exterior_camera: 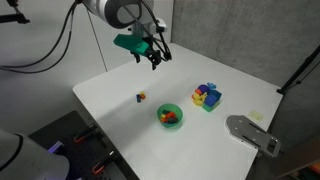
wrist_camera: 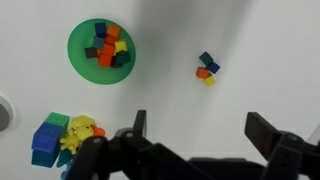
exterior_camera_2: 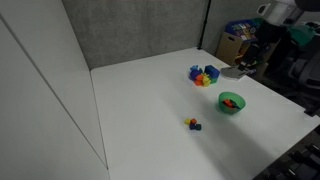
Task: Put the small yellow block in the green bowl
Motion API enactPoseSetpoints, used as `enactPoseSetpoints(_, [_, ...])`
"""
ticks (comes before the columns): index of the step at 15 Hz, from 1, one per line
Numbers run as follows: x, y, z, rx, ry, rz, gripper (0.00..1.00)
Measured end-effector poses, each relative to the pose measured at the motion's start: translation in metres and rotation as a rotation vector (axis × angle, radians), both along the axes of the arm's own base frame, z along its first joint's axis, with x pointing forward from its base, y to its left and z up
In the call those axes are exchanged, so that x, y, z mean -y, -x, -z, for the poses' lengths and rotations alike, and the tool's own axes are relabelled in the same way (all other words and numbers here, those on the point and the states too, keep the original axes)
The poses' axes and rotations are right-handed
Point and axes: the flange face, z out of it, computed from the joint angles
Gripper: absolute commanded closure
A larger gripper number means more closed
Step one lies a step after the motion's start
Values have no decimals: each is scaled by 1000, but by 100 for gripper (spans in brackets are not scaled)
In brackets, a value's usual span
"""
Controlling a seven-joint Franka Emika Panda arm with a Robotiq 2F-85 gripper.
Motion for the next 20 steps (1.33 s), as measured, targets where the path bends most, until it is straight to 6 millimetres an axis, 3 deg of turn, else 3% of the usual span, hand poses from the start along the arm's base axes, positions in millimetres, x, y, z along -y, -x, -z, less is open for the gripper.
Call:
enactPoseSetpoints(9, [-51,-27,78,-4,6,-87,0])
enactPoseSetpoints(20, [-110,-32,178,-33,-18,-180,0])
